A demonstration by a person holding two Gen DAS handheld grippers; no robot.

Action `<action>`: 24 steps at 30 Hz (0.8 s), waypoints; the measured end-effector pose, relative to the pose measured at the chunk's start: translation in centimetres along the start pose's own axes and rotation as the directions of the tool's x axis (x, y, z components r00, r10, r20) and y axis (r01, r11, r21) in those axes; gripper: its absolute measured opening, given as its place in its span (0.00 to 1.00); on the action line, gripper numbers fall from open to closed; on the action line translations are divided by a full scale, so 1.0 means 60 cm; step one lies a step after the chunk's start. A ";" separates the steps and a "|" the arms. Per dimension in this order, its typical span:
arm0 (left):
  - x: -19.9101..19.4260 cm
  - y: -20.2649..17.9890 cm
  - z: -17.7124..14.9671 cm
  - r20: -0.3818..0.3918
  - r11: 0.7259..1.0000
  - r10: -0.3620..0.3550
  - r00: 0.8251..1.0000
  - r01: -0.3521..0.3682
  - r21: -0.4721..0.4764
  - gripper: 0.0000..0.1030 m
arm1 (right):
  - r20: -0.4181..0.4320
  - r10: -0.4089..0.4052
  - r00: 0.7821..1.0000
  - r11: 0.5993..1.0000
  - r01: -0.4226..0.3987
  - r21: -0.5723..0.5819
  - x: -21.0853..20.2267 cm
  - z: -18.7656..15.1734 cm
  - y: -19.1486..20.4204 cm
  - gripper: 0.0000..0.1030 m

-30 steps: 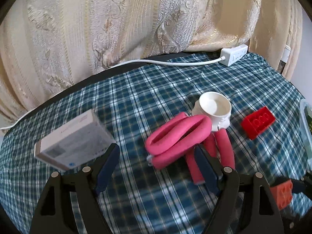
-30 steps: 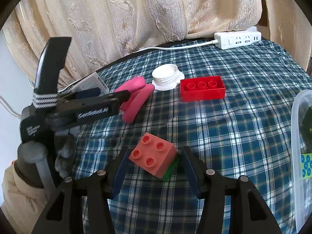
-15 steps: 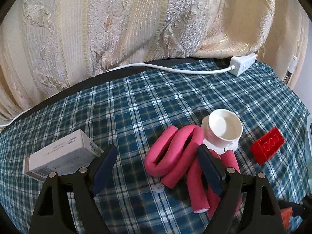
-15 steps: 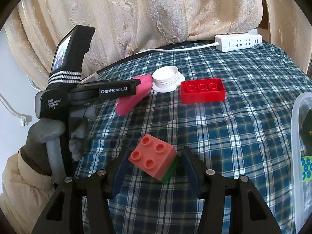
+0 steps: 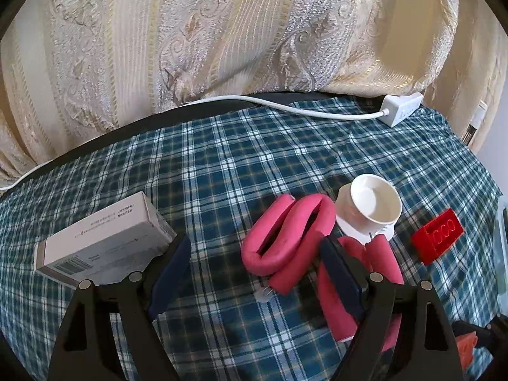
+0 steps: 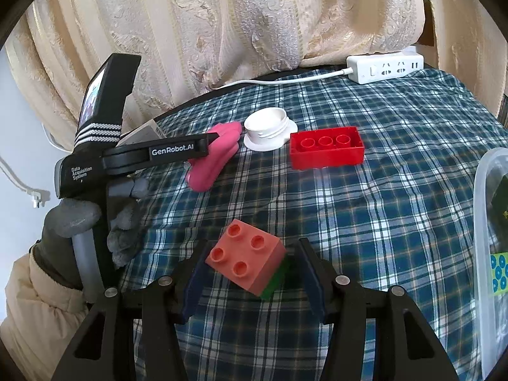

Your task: Organize objects

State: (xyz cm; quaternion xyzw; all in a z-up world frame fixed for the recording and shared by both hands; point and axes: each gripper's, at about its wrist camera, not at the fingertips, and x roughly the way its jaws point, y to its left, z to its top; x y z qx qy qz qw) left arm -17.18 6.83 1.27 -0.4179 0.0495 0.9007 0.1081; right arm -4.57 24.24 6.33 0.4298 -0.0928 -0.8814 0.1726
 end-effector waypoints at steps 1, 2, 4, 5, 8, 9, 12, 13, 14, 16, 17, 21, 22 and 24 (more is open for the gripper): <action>0.000 0.001 0.000 -0.002 1.000 0.000 1.000 0.000 0.000 0.82 | 0.001 0.001 1.000 1.000 -0.001 0.001 0.000 0.000 -0.001 0.56; 0.000 0.001 -0.001 -0.003 1.000 -0.001 1.000 0.001 0.000 0.82 | 0.002 0.001 1.000 1.000 -0.001 0.002 0.000 0.000 -0.001 0.56; 0.000 0.001 -0.002 -0.003 1.000 0.002 1.000 -0.002 0.005 0.82 | 0.002 0.001 1.000 1.000 -0.001 0.001 -0.001 0.000 -0.001 0.56; 0.000 0.000 -0.003 -0.003 1.000 0.006 1.000 -0.006 0.010 0.82 | 0.002 0.001 1.000 1.000 -0.001 0.002 -0.001 0.000 -0.001 0.56; 0.001 0.001 -0.004 -0.008 1.000 0.018 1.000 -0.018 0.015 0.84 | 0.003 0.002 1.000 1.000 -0.002 0.005 -0.001 0.001 -0.002 0.56; 0.001 0.002 -0.005 -0.010 1.000 0.021 1.000 -0.021 0.015 0.84 | 0.003 0.002 1.000 1.000 -0.002 0.005 -0.001 0.001 -0.002 0.56; 0.001 0.001 -0.007 -0.009 1.000 0.022 1.000 -0.022 0.017 0.84 | 0.004 0.003 1.000 1.000 -0.003 0.005 -0.002 0.001 -0.001 0.56; 0.001 0.001 -0.006 -0.007 1.000 0.023 1.000 -0.022 0.021 0.84 | 0.004 0.004 1.000 1.000 -0.004 0.005 -0.002 0.001 -0.001 0.56; 0.000 -0.001 -0.007 -0.002 0.999 0.025 1.000 -0.025 0.030 0.84 | 0.004 0.004 1.000 1.000 -0.004 0.005 -0.002 0.001 -0.001 0.56; -0.002 -0.008 -0.007 0.008 0.998 0.024 1.000 -0.025 0.053 0.84 | 0.004 0.004 1.000 1.000 -0.004 0.005 -0.002 0.001 -0.001 0.56; -0.002 -0.012 -0.006 0.010 0.998 0.021 1.000 -0.021 0.061 0.84 | 0.003 0.003 1.000 1.000 -0.003 0.005 -0.002 0.001 -0.001 0.56; 0.011 -0.020 0.001 0.002 0.997 0.034 0.999 -0.034 0.075 0.84 | 0.001 -0.001 1.000 1.000 0.001 0.004 0.000 0.001 0.000 0.56; 0.015 -0.021 0.002 -0.003 0.997 0.036 0.999 -0.036 0.073 0.84 | 0.000 -0.002 1.000 1.000 0.002 0.003 0.000 0.001 0.001 0.56; 0.022 -0.018 0.005 -0.019 0.998 0.030 0.999 -0.028 0.062 0.84 | 0.001 -0.004 1.000 1.000 0.004 0.002 0.001 0.001 0.002 0.56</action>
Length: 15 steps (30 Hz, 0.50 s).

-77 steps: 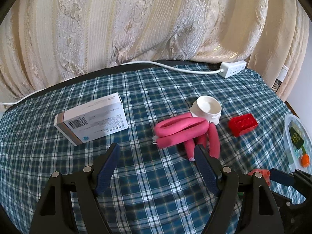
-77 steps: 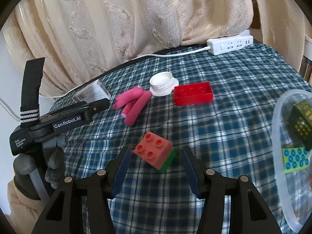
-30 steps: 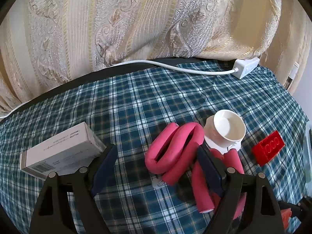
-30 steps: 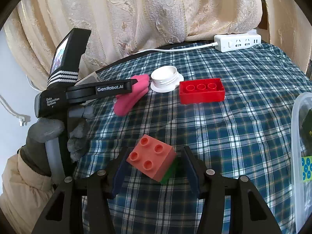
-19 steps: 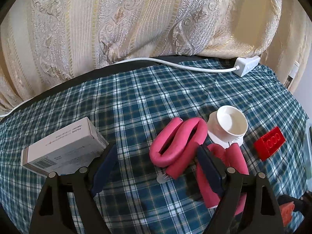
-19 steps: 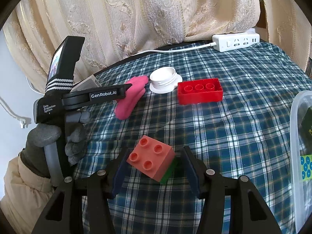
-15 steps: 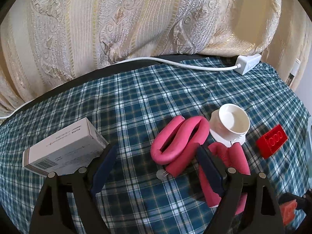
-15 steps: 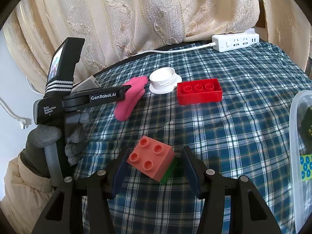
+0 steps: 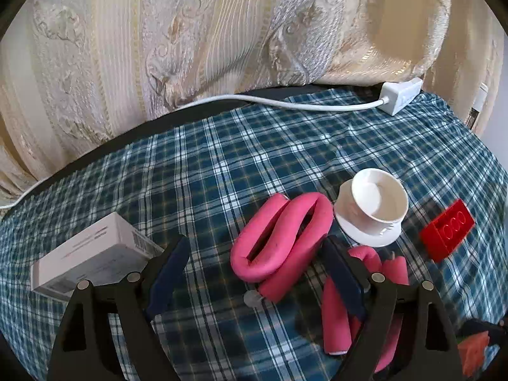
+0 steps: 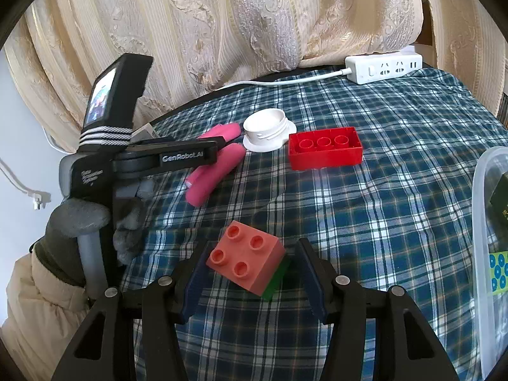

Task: Organize objects
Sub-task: 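Close the left gripper on a pink foam curler and lift it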

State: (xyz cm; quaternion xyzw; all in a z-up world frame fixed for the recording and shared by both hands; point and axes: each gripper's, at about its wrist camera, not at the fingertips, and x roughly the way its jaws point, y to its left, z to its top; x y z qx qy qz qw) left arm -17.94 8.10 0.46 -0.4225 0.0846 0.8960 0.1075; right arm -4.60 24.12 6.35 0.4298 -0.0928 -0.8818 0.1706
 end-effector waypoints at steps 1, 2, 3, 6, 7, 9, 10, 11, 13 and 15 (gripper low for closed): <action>0.002 0.002 0.001 -0.006 1.000 -0.003 1.000 0.003 -0.005 0.84 | 0.000 0.000 1.000 1.000 0.000 0.000 0.000 0.000 0.000 0.56; 0.004 0.002 0.000 -0.009 1.000 -0.003 1.000 0.003 -0.007 0.84 | 0.000 0.000 1.000 1.000 0.000 0.000 0.000 0.000 0.000 0.56; 0.006 0.003 0.000 -0.015 1.000 -0.001 1.000 0.001 -0.011 0.84 | 0.000 0.000 1.000 1.000 0.000 0.000 0.000 0.000 0.000 0.56; 0.011 0.007 0.000 -0.032 1.000 -0.008 0.999 0.007 -0.030 0.84 | 0.001 0.000 1.000 1.000 0.000 -0.001 0.001 0.000 0.000 0.56; 0.012 0.008 0.000 -0.034 0.999 -0.012 0.999 0.011 -0.035 0.84 | 0.001 0.000 1.000 1.000 0.000 -0.001 0.001 0.000 0.001 0.56; 0.011 0.010 -0.001 -0.032 0.999 -0.029 0.999 0.027 -0.041 0.80 | 0.004 0.000 1.000 1.000 0.000 0.000 0.000 0.001 0.001 0.56; 0.009 0.009 -0.001 -0.029 0.999 -0.034 0.999 0.033 -0.038 0.74 | 0.007 -0.001 1.000 1.000 0.001 0.001 0.000 0.001 0.001 0.56; 0.007 0.007 -0.002 -0.023 0.999 -0.041 0.999 0.041 -0.033 0.64 | 0.010 -0.003 1.000 1.000 0.003 0.001 0.000 0.002 0.000 0.56; 0.003 0.002 -0.002 -0.016 0.998 -0.056 0.998 0.055 -0.026 0.56 | 0.015 -0.004 1.000 1.000 0.004 0.001 -0.001 0.002 0.000 0.56; 0.001 -0.002 -0.003 -0.009 0.999 -0.044 0.999 0.044 -0.019 0.56 | 0.019 -0.007 1.000 1.000 0.007 -0.003 -0.001 0.002 0.000 0.56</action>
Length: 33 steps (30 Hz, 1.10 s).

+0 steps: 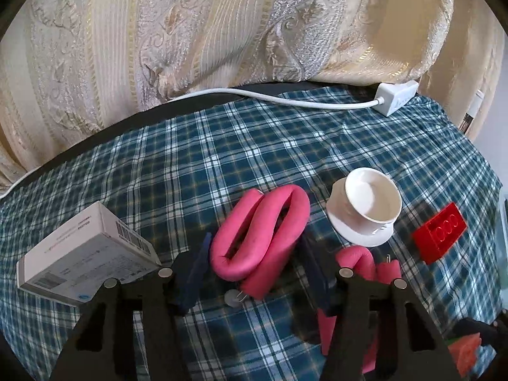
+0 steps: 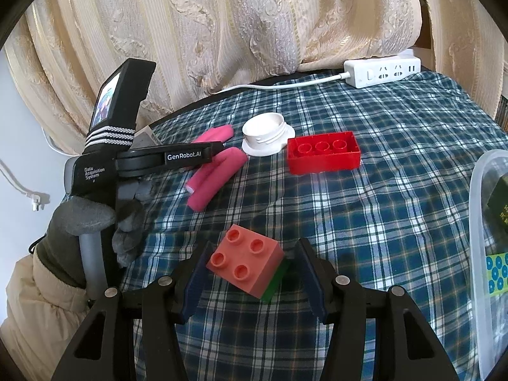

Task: Organize objects
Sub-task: 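Close the left gripper on a pink foam curler and lift it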

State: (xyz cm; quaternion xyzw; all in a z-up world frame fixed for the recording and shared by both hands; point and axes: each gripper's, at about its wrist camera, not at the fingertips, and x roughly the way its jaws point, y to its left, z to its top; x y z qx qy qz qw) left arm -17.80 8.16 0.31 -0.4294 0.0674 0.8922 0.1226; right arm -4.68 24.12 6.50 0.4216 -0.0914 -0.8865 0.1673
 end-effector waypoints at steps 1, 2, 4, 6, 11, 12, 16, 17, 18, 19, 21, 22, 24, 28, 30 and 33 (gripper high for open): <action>-0.001 0.000 -0.001 0.000 1.000 0.001 1.000 -0.001 0.000 0.55 | 0.001 0.000 1.000 1.000 0.000 -0.002 0.000 -0.001 0.001 0.56; -0.001 0.000 0.000 -0.002 1.000 0.000 1.000 0.000 -0.003 0.55 | 0.001 -0.001 1.000 1.000 0.001 -0.006 0.000 -0.001 0.001 0.56; -0.004 0.002 -0.001 -0.003 1.000 -0.002 1.000 0.002 -0.014 0.55 | 0.003 -0.002 1.000 1.000 0.002 -0.015 0.001 -0.003 0.004 0.56; -0.011 0.003 0.000 0.006 1.000 0.001 1.000 -0.001 -0.023 0.55 | 0.006 -0.004 1.000 1.000 0.004 -0.030 0.002 -0.004 0.008 0.56; -0.032 0.004 0.006 0.032 0.999 -0.001 0.999 0.002 -0.032 0.55 | 0.013 -0.017 1.000 0.999 0.017 -0.052 0.003 -0.007 0.014 0.56; -0.037 0.002 0.008 0.038 1.000 0.000 0.999 0.001 -0.031 0.55 | 0.013 -0.019 1.000 0.998 0.020 -0.053 0.003 -0.007 0.014 0.56; -0.051 -0.002 0.014 0.048 0.999 0.002 0.999 0.000 -0.034 0.55 | 0.014 -0.025 1.000 0.998 0.026 -0.052 0.005 -0.006 0.015 0.56; -0.056 -0.003 0.015 0.053 0.999 0.001 0.999 0.001 -0.034 0.55 | 0.013 -0.026 1.000 0.998 0.026 -0.051 0.006 -0.006 0.015 0.55; -0.060 -0.005 0.016 0.057 0.999 0.001 0.998 0.001 -0.034 0.55 | 0.013 -0.025 1.000 0.998 0.026 -0.049 0.006 -0.005 0.014 0.55; -0.064 -0.006 0.017 0.060 0.999 0.001 0.998 0.001 -0.034 0.55 | 0.013 -0.023 1.000 0.999 0.024 -0.048 0.006 -0.005 0.014 0.55; -0.074 -0.011 0.018 0.070 1.000 0.005 0.998 -0.003 -0.030 0.55 | 0.010 -0.022 1.000 0.999 0.023 -0.048 0.007 -0.005 0.014 0.50; -0.078 -0.013 0.017 0.074 1.000 0.006 0.997 -0.004 -0.029 0.55 | 0.008 -0.021 1.000 0.999 0.021 -0.047 0.009 -0.004 0.013 0.50; -0.087 -0.017 0.016 0.081 1.000 0.008 0.997 -0.006 -0.026 0.55 | 0.009 -0.016 1.000 0.999 0.016 -0.048 0.008 -0.004 0.014 0.49; -0.106 -0.023 0.013 0.099 1.000 0.007 0.995 -0.004 -0.025 0.55 | 0.018 -0.013 1.000 0.999 0.013 -0.045 0.005 -0.005 0.013 0.47; -0.116 -0.025 0.012 0.109 1.000 0.005 0.994 -0.002 -0.027 0.55 | 0.025 -0.014 1.000 0.999 0.015 -0.044 0.003 -0.005 0.012 0.46; -0.132 -0.027 0.006 0.120 1.000 0.002 0.993 0.001 -0.030 0.55 | 0.036 -0.018 0.999 0.999 0.019 -0.043 -0.001 -0.006 0.013 0.45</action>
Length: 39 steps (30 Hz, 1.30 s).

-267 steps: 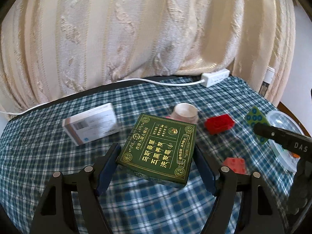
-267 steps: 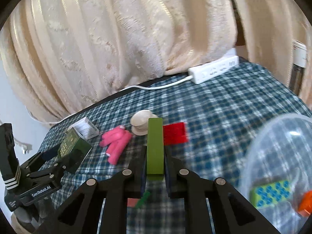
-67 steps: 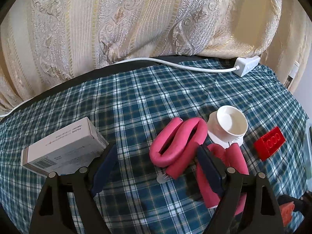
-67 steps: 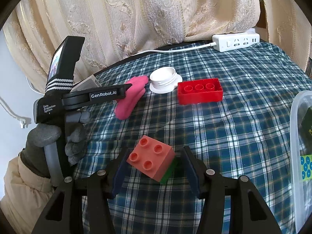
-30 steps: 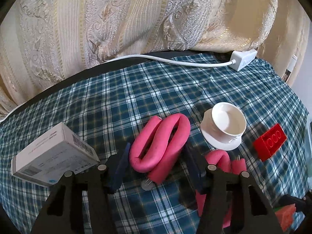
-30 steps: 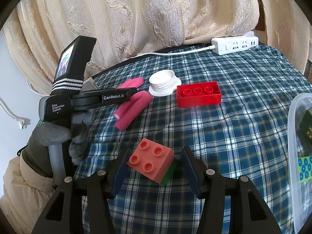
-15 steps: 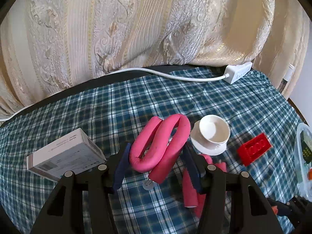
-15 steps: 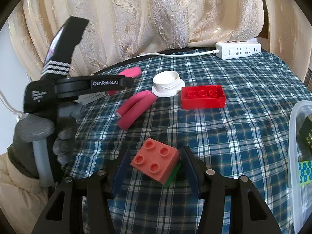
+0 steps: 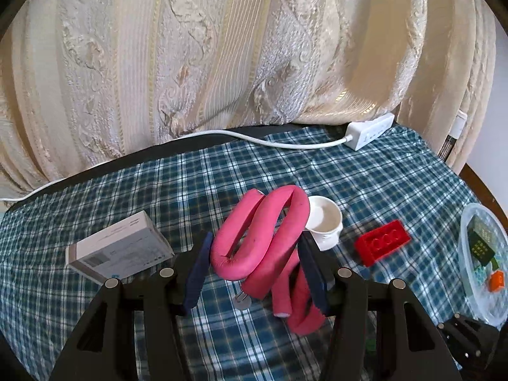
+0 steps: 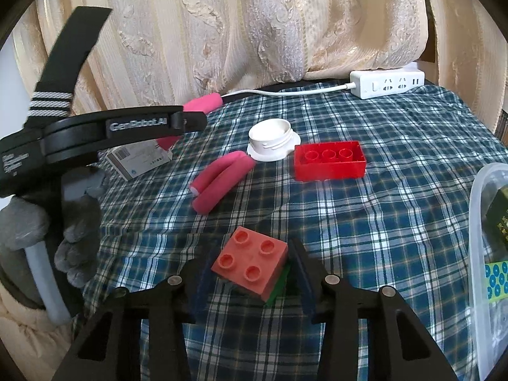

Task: Organize objects
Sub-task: 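Close the left gripper on a pink foam curler and lift it, then carry the pink curler and pink-green block over the clear bowl with both grippers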

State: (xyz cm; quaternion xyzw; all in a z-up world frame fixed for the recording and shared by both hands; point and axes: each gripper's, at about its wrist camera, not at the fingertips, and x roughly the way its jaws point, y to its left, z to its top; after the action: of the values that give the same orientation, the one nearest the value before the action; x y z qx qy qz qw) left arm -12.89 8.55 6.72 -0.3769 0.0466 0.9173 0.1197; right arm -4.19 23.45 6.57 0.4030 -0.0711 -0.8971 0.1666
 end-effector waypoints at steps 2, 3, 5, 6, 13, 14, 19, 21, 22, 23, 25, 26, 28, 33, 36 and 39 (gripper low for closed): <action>-0.011 0.001 -0.002 0.007 1.000 -0.001 1.000 0.001 -0.006 0.55 | 0.006 0.000 1.000 1.000 0.000 0.004 -0.003 0.000 -0.001 0.45; -0.015 0.001 -0.003 0.010 1.000 -0.001 1.000 0.001 -0.008 0.55 | 0.009 -0.001 1.000 1.000 0.001 0.009 -0.005 0.001 -0.003 0.44; -0.026 0.001 -0.005 0.018 1.000 -0.002 1.000 0.002 -0.016 0.55 | 0.018 -0.005 1.000 1.000 0.004 0.021 -0.009 0.002 -0.008 0.44; -0.031 0.001 -0.006 0.021 1.000 -0.002 1.000 0.003 -0.017 0.55 | 0.024 -0.006 1.000 1.000 0.005 0.027 -0.011 0.003 -0.010 0.44; -0.065 -0.012 -0.014 0.050 1.000 -0.010 0.999 0.011 -0.015 0.55 | 0.078 -0.028 0.997 0.997 0.023 0.072 -0.035 0.010 -0.028 0.44; -0.069 -0.015 -0.015 0.053 1.000 -0.012 0.999 0.013 -0.013 0.55 | 0.087 -0.031 0.996 0.997 0.025 0.078 -0.039 0.011 -0.030 0.44; -0.087 -0.033 -0.023 0.061 1.000 -0.023 0.998 0.023 -0.004 0.55 | 0.135 -0.046 0.990 0.992 0.030 0.120 -0.060 0.015 -0.047 0.44; -0.092 -0.043 -0.029 0.061 1.000 -0.031 0.998 0.030 0.008 0.55 | 0.149 -0.050 0.988 0.989 0.029 0.143 -0.068 0.015 -0.055 0.44; -0.095 -0.049 -0.032 0.061 0.999 -0.033 0.998 0.033 0.013 0.55 | 0.155 -0.051 0.987 0.987 0.026 0.157 -0.074 0.014 -0.061 0.44; -0.097 -0.053 -0.035 0.061 0.999 -0.037 0.997 0.036 0.018 0.55 | 0.159 -0.052 0.986 0.986 0.025 0.166 -0.078 0.013 -0.064 0.44; -0.102 -0.064 -0.040 0.060 0.999 -0.044 0.997 0.042 0.028 0.55 | 0.171 -0.058 0.984 0.983 0.026 0.184 -0.091 0.010 -0.072 0.44; -0.103 -0.069 -0.042 0.059 0.998 -0.047 0.997 0.046 0.033 0.55 | 0.176 -0.062 0.982 0.982 0.028 0.189 -0.097 0.008 -0.076 0.44; -0.106 -0.077 -0.044 0.058 0.998 -0.054 0.997 0.052 0.040 0.55 | 0.186 -0.068 0.980 0.980 0.030 0.199 -0.112 0.002 -0.085 0.44; -0.107 -0.107 -0.052 0.049 0.995 -0.078 0.996 0.074 0.067 0.55 | 0.202 -0.105 0.974 0.973 0.058 0.224 -0.150 -0.013 -0.116 0.44; -0.107 -0.128 -0.058 0.041 0.992 -0.093 0.995 0.090 0.087 0.55 | 0.218 -0.139 0.966 0.966 0.084 0.243 -0.178 -0.023 -0.140 0.44; -0.108 -0.149 -0.061 0.036 0.988 -0.113 0.993 0.108 0.108 0.55 | 0.232 -0.181 0.956 0.957 0.116 0.267 -0.207 -0.035 -0.169 0.44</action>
State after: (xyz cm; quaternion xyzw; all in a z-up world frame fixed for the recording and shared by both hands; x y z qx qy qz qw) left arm -3.63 15.37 8.71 -0.3529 0.0715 0.9132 0.1910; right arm 2.62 37.34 11.22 0.3070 -0.1739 -0.9350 0.0356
